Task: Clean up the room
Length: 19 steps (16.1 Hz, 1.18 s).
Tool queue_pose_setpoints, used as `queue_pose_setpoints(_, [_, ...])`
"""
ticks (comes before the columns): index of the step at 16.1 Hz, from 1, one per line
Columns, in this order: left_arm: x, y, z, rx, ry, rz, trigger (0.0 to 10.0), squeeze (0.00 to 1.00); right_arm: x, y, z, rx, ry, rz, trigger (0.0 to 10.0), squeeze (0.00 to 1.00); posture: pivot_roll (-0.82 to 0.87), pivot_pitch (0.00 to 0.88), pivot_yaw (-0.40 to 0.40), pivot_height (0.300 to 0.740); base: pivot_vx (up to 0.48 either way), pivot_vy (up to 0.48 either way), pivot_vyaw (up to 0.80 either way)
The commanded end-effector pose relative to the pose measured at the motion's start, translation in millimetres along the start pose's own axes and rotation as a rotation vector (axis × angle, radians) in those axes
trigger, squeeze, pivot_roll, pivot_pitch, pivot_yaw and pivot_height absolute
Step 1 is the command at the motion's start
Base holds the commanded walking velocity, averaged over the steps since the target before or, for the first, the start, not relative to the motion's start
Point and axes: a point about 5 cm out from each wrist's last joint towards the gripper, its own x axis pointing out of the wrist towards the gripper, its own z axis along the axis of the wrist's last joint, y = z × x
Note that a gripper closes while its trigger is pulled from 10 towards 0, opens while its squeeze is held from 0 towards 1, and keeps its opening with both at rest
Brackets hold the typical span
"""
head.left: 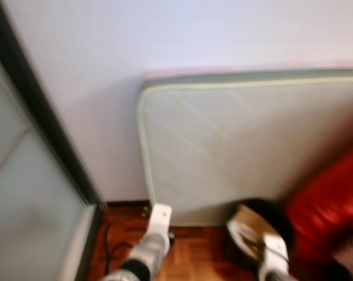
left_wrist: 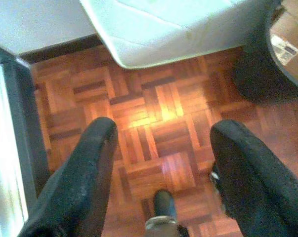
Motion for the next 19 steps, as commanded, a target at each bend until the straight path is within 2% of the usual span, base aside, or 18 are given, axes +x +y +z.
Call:
queue_pose_setpoints(1, [0.0,1.7,-5.1,-0.002,0.023,0.004,10.0,0.00,-1.3,-4.0,-6.6,0.003,0.023,-0.011,10.0,0.00,0.08,0.000,0.014,0.740,0.000,0.000,-0.80])
queue_pose_setpoints(12, [0.1,2.3,-4.9,-0.001,0.023,0.002,10.0,0.00,-1.2,-3.6,-6.5,0.003,0.021,-0.011,10.0,0.00,0.07,0.000,0.019,0.740,0.000,0.000,-0.80])
queue_pose_setpoints(15, [0.1,2.3,-4.9,0.002,0.021,0.000,10.0,0.00,-1.3,-3.8,-5.4,0.034,-0.005,-0.022,10.0,0.00,0.07,0.000,0.018,0.740,0.000,0.000,0.00])
queue_pose_setpoints(19, [0.0,2.3,-4.6,0.002,0.019,0.001,10.0,0.00,-1.3,-3.7,-5.2,0.041,-0.009,-0.024,10.0,0.00,0.08,0.000,0.017,0.740,0.000,-0.298,0.00])
